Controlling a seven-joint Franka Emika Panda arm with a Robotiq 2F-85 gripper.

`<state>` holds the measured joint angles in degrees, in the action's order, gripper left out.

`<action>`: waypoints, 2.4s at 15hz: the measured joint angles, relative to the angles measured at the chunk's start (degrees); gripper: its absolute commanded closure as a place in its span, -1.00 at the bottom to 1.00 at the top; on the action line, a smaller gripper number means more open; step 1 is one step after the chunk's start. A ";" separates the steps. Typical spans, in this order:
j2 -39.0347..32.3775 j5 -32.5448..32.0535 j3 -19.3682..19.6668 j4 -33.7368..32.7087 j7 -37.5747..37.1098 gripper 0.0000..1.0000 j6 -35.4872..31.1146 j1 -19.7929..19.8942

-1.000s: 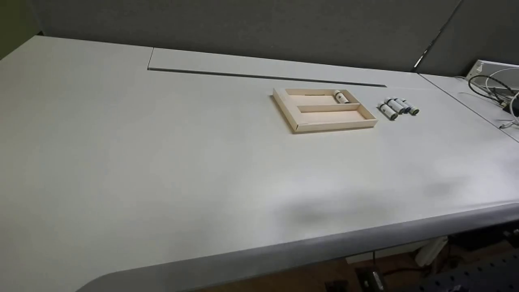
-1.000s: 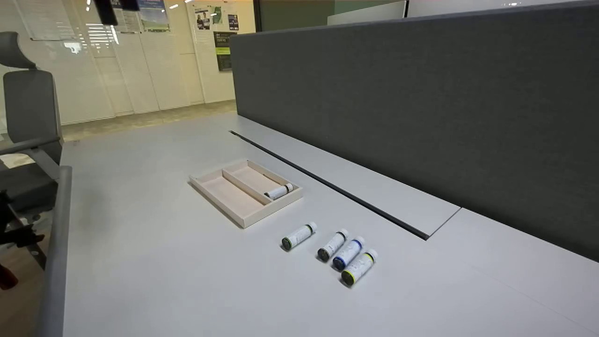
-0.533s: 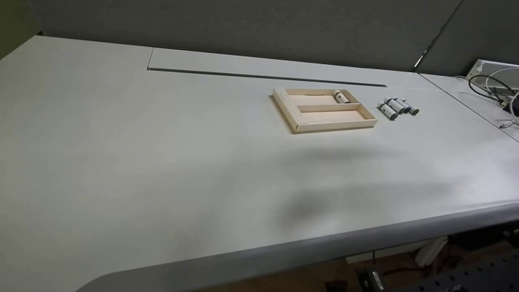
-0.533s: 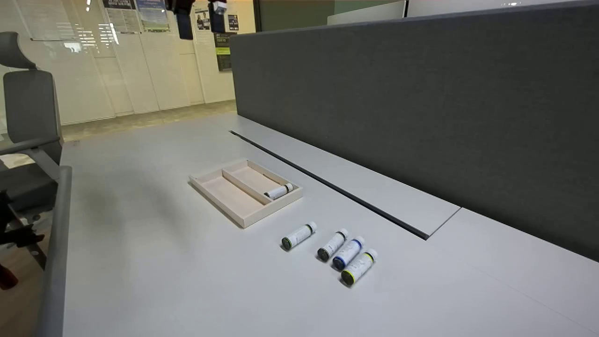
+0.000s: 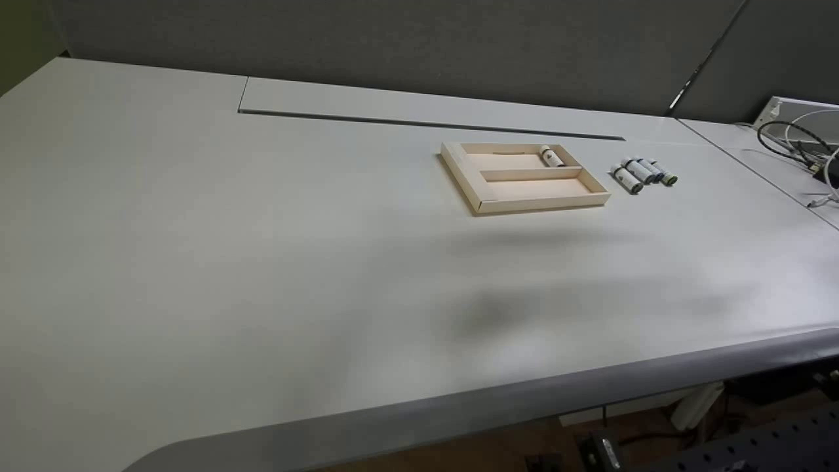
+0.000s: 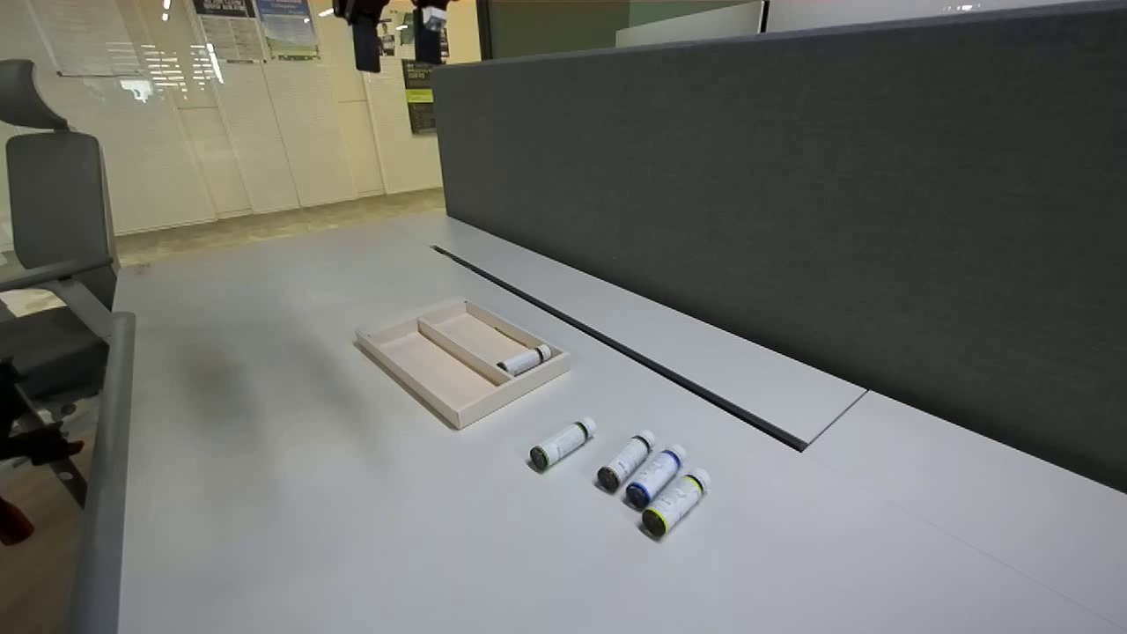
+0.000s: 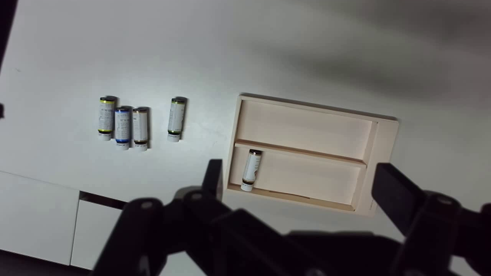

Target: Remove the bottle from the tray and put it on the table

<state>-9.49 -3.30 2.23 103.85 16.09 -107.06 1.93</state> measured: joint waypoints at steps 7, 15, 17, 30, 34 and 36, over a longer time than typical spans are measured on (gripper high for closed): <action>-0.14 0.02 -0.07 -0.02 -0.05 -1.00 -0.45 0.01; -14.40 2.50 -0.33 -8.75 -7.86 -1.00 -7.59 -0.39; -19.85 2.44 -0.95 -12.78 -7.68 -1.00 -8.13 -0.51; -36.10 2.71 -2.94 -24.58 -6.35 -1.00 -7.92 -1.09; -37.75 2.50 -2.94 -24.58 -5.54 -1.00 -7.95 -1.05; -38.75 2.46 -2.94 -24.58 -4.98 -1.00 -7.92 -1.00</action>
<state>-48.23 -0.84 -0.71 79.27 11.11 -114.98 0.93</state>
